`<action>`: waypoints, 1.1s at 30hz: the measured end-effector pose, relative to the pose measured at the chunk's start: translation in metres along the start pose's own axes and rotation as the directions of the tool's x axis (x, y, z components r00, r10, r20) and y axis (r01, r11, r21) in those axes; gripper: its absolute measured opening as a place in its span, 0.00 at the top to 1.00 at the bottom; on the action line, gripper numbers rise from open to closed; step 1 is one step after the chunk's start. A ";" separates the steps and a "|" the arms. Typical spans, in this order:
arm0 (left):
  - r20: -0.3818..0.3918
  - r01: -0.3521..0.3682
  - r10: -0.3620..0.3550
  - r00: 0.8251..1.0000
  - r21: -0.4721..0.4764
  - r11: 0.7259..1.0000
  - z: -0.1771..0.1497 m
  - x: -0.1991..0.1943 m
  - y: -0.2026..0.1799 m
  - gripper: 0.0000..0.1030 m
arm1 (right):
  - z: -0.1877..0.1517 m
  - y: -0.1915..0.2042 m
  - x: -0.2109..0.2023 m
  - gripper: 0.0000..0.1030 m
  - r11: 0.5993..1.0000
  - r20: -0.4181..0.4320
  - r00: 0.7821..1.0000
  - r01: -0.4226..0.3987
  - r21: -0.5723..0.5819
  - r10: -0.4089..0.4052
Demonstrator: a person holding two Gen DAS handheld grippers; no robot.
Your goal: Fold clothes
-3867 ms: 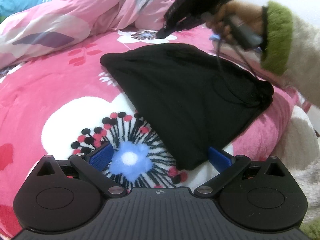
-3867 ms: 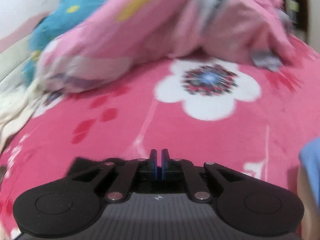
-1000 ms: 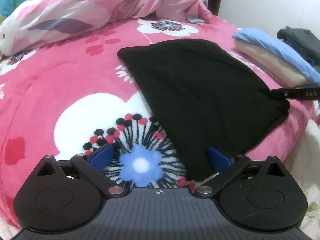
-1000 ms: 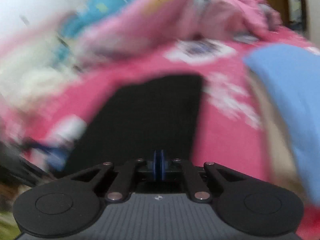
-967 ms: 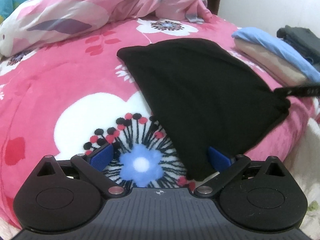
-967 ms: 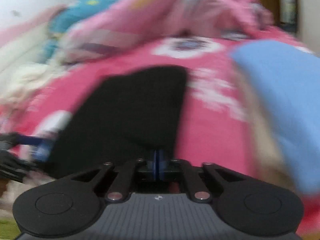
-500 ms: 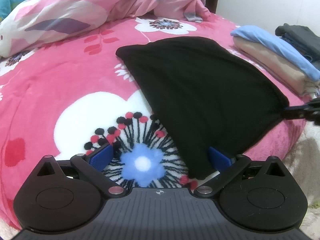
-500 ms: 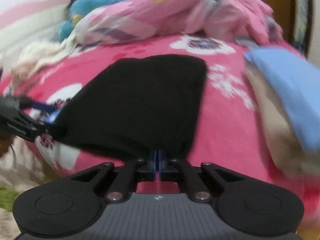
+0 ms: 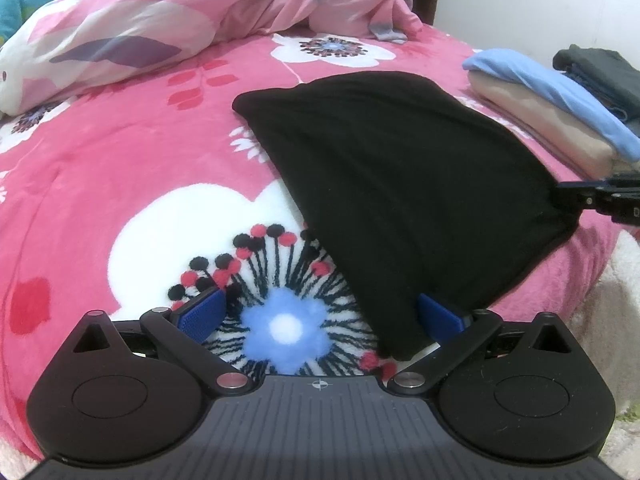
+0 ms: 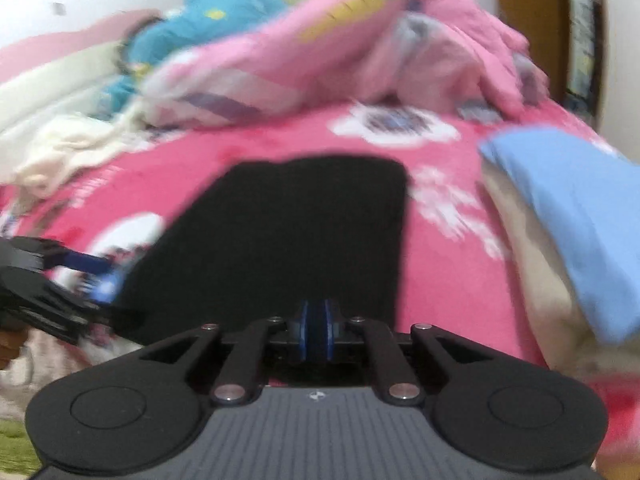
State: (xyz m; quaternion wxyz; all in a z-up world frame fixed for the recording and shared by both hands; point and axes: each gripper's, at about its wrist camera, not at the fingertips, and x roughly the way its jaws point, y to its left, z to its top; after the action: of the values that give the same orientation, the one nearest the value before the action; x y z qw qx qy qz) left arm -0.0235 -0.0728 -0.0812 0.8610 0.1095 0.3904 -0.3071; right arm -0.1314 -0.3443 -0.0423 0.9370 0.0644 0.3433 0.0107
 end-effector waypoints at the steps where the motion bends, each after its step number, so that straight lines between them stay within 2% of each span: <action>1: 0.000 0.000 0.000 1.000 0.000 1.000 0.000 0.000 0.000 0.00 | -0.002 -0.009 -0.004 0.92 0.999 0.002 1.000 0.015 0.049 -0.016; 3: 0.000 -0.001 0.001 1.000 0.000 1.000 0.000 0.000 0.000 0.00 | -0.004 -0.023 -0.011 0.88 0.992 0.009 0.999 0.044 0.118 -0.046; 7: -0.003 -0.007 0.007 1.000 0.000 1.000 0.001 -0.002 0.000 0.00 | -0.006 -0.032 -0.025 0.88 0.983 0.037 0.996 0.078 0.169 -0.085; 12: 0.003 -0.055 0.055 0.998 0.004 0.998 0.004 -0.011 -0.003 0.00 | 0.005 -0.012 -0.025 0.88 0.991 0.085 0.995 0.044 0.127 -0.055; 18: 0.057 -0.114 0.113 0.992 0.018 0.993 0.012 -0.029 -0.005 0.00 | 0.011 0.007 -0.015 0.88 0.997 0.101 0.994 0.024 0.069 -0.031; 26: 0.108 -0.102 0.097 0.989 0.044 0.994 0.035 -0.023 -0.020 0.01 | 0.010 0.011 -0.011 0.88 0.997 0.100 0.995 -0.003 0.079 -0.005; 33: 0.111 -0.068 0.063 0.992 0.049 0.996 0.047 -0.008 -0.038 0.06 | 0.008 0.015 -0.007 0.88 0.998 0.111 0.994 -0.004 0.069 -0.004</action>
State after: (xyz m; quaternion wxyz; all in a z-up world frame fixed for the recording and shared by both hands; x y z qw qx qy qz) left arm -0.0219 -0.1194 -0.0420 0.8876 0.1280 0.3304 -0.2945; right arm -0.1309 -0.3306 -0.0298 0.9518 0.0970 0.2908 -0.0047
